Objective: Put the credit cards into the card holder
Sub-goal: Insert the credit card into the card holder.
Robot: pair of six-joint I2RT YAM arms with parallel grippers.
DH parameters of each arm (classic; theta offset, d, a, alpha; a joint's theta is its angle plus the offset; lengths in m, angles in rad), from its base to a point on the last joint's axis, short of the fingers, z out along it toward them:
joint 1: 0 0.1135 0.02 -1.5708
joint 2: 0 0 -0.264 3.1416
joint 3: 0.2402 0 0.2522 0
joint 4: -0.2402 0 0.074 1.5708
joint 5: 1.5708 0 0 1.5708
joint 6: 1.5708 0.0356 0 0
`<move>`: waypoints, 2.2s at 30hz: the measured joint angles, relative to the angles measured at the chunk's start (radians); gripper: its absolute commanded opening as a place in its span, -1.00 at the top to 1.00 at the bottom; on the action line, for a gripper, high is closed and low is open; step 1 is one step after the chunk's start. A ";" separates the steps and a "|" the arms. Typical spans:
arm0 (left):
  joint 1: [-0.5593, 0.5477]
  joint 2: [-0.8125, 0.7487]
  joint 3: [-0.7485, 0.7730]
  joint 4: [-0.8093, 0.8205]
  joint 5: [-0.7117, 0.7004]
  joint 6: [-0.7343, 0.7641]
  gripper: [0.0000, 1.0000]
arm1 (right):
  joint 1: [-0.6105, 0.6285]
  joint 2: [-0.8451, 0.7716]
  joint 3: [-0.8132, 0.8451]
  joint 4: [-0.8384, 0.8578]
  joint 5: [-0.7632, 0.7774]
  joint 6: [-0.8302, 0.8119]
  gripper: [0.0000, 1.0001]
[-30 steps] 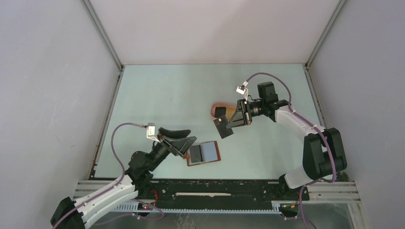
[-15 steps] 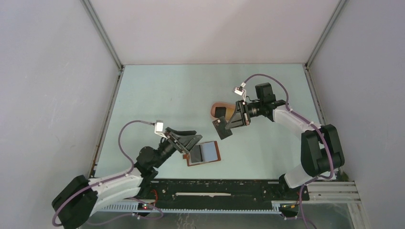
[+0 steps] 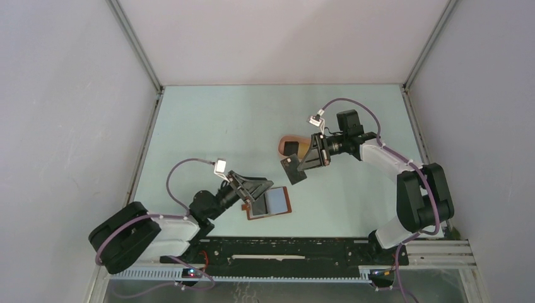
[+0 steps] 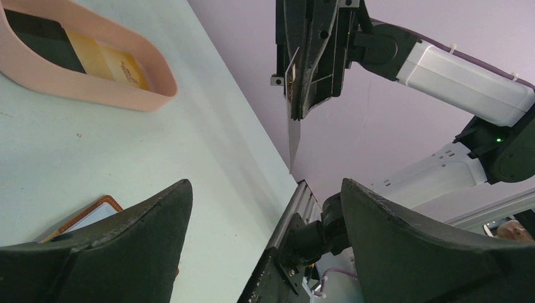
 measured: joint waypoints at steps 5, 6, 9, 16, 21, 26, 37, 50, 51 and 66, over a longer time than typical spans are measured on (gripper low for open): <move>0.001 0.063 0.002 0.036 0.014 -0.006 -0.63 | 0.012 0.005 0.000 0.007 -0.004 0.004 1.00; 0.001 0.079 0.005 0.041 0.016 -0.009 -0.59 | 0.016 0.007 0.000 0.007 -0.006 0.005 1.00; 0.001 0.132 0.026 0.051 0.027 -0.014 -0.50 | 0.027 0.013 0.000 0.007 -0.008 0.008 1.00; 0.002 0.255 0.114 0.113 0.084 -0.036 -0.42 | 0.035 0.024 0.000 0.010 -0.008 0.011 1.00; 0.002 0.267 0.130 0.130 0.104 -0.039 -0.29 | 0.041 0.034 0.000 0.016 -0.008 0.016 1.00; 0.005 0.283 0.141 0.134 0.104 -0.047 -0.07 | 0.061 0.042 0.000 0.019 -0.008 0.011 1.00; 0.019 0.296 0.154 0.143 0.110 -0.056 0.59 | 0.080 0.064 0.001 -0.027 -0.007 -0.024 1.00; 0.042 0.299 0.154 0.148 0.179 -0.053 0.57 | 0.095 0.064 0.001 -0.047 -0.007 -0.048 1.00; 0.045 0.299 0.154 0.148 0.185 -0.053 0.72 | 0.096 0.064 0.001 -0.047 -0.006 -0.050 1.00; 0.068 0.211 0.090 0.150 0.260 0.000 1.00 | 0.142 0.071 0.140 -0.350 0.106 -0.351 -0.19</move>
